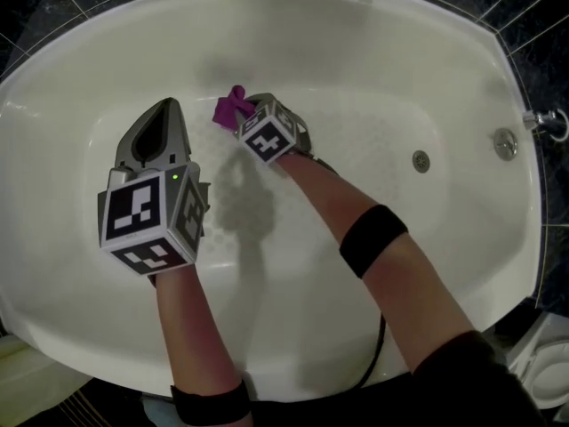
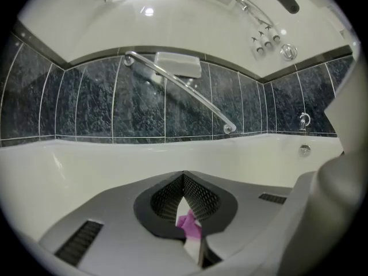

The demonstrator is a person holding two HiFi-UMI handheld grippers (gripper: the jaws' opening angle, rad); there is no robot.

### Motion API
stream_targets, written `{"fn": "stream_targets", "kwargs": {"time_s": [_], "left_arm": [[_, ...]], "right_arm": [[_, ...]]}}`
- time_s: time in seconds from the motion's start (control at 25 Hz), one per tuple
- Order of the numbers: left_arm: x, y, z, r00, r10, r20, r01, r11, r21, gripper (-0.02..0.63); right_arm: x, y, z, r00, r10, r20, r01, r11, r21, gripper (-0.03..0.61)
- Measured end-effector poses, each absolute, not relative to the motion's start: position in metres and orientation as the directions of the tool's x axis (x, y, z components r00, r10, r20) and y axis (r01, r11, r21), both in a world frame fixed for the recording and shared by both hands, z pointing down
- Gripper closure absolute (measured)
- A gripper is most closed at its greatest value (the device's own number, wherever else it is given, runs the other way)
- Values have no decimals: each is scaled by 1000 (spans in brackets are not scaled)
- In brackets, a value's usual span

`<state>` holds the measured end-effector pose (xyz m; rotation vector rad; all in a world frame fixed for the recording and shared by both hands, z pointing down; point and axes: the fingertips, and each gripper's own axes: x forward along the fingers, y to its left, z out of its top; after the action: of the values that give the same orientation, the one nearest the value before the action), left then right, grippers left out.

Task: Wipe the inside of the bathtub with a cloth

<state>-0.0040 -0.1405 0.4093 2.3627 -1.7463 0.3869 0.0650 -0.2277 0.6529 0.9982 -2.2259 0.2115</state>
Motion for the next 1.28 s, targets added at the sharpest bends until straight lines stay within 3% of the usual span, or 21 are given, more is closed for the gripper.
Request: {"fn": "stream_targets", "kwargs": {"time_s": [0.16,0.32,0.52,0.72,0.92,1.12,1.2,1.28], "left_arm": [[-4,-137,413,270,-903,333,-948,-309,-71,617],[-1,-136,413,269,-903,335,-942,-319,-103,617],[0,-134,418,271,-894,357,-943,-321,-88,617],[-4,-135,417,258,-902,348,-949,-304,-83,617],[-1,-134,417,255,-903,346,-946,-307,-103,617],[6,-134,416,267,-899,347,-942,-320,-103,617],[5,-135,414,266,-902,341,-943,-316,-101,617],[6,-135,411,269,-901,339,-944,-316,-91,617]], "right_arm": [[-8,-192,703,-473,-456,754,-594,797,110,511],[8,-181,732,-387,-440,810,-534,824,193,509],[110,-191,741,-293,-486,823,-637,742,211,511],[297,-185,750,-80,-521,850,-802,540,256,512],[459,-146,757,122,-471,874,-896,326,301,512],[499,-129,757,184,-453,872,-888,304,346,514],[476,-139,746,173,-486,857,-859,352,373,517],[420,-157,729,75,-542,837,-827,435,355,517]]}}
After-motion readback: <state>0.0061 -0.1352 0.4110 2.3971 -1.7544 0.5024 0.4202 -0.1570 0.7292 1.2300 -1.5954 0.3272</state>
